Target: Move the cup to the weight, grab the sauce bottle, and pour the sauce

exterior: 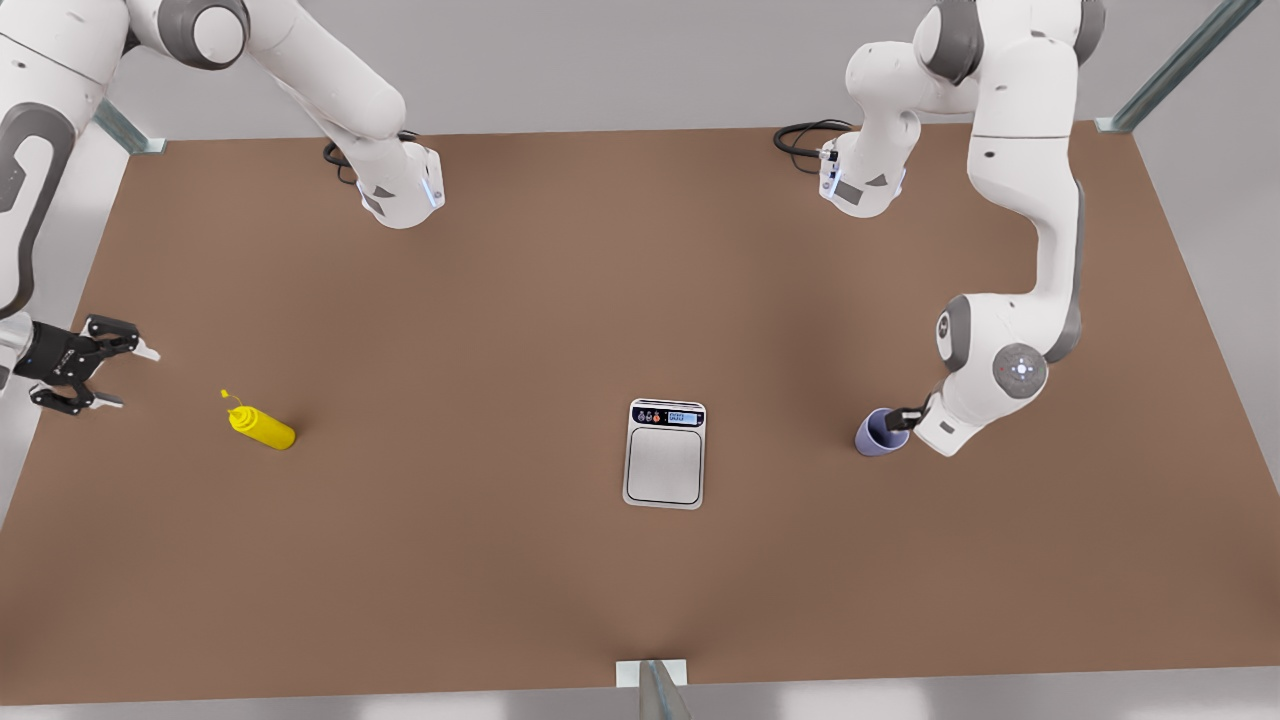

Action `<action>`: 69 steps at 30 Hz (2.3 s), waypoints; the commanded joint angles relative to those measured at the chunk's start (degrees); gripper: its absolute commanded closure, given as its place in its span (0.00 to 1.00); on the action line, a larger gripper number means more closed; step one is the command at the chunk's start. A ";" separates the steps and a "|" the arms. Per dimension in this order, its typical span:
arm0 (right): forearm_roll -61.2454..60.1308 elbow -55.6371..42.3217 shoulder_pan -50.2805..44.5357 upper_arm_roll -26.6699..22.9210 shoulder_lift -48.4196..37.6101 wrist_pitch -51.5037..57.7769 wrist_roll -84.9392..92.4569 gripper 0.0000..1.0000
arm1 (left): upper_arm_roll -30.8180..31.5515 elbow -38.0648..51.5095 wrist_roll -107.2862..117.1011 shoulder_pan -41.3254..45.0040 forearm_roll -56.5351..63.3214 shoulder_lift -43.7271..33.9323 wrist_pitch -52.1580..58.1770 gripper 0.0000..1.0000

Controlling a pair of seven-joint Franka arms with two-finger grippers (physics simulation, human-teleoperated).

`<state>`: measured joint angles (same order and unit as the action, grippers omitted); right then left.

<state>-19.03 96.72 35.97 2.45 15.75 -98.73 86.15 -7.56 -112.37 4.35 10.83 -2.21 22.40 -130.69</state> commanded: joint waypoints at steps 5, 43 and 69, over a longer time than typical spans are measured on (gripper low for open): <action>-6.46 12.96 5.95 -0.08 -3.44 -9.64 13.60 0.00 | 0.00 -0.74 0.39 0.50 -0.08 1.41 -1.50 0.30; -44.07 13.93 12.02 2.20 23.63 -15.26 60.89 0.00 | 10.19 17.01 36.86 13.51 -0.78 8.00 3.16 0.79; -47.41 13.50 5.95 3.17 24.86 -15.17 60.89 0.00 | 10.11 42.41 50.93 23.00 -4.21 26.81 8.61 0.45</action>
<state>-66.44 110.21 41.93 5.67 40.61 -113.93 147.04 2.55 -69.96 55.28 33.87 -6.52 49.14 -122.00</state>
